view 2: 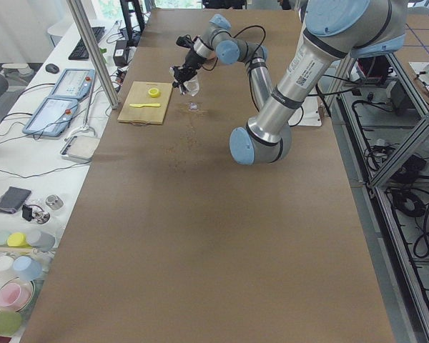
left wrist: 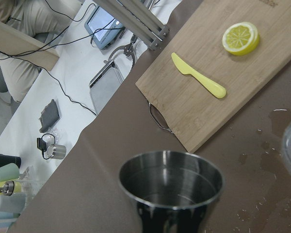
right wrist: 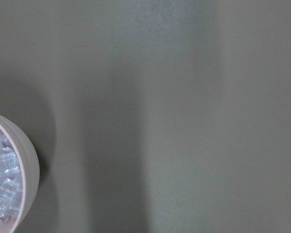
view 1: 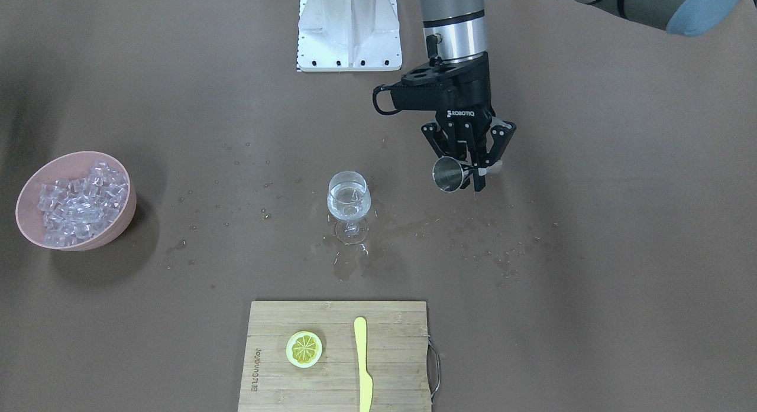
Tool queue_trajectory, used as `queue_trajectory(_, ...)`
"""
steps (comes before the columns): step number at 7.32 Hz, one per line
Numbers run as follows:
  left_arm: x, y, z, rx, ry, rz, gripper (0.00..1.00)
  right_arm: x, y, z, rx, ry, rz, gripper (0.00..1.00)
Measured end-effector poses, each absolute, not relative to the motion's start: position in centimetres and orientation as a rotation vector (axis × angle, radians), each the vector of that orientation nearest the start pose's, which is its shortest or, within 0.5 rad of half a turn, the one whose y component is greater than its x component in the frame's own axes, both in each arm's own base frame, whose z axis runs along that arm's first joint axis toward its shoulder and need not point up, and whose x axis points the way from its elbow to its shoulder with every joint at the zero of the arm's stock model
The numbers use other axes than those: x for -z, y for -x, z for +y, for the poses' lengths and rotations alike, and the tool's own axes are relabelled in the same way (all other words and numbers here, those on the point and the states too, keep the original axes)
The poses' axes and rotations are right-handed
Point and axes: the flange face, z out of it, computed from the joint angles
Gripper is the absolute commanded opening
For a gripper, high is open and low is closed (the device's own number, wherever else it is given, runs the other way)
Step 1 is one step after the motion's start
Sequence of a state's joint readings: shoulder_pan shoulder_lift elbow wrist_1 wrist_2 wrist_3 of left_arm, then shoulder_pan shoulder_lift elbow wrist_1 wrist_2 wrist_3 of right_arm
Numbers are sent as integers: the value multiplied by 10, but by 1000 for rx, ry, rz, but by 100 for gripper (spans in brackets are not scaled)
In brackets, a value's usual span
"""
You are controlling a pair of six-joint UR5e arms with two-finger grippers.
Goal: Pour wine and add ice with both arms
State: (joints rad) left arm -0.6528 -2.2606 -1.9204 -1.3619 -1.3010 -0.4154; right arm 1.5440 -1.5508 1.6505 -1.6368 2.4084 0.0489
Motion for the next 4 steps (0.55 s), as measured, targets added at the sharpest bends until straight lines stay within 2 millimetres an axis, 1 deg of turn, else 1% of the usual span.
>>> queue_trajectory(2,-205,-354,-506,-288,-855,371,0,-612,-46,-502,-6,0,-838,100)
queue_trajectory(4,-271,-318,-503,-186,-879,477,0,-610,-46,-503,-6,-2,-838,100)
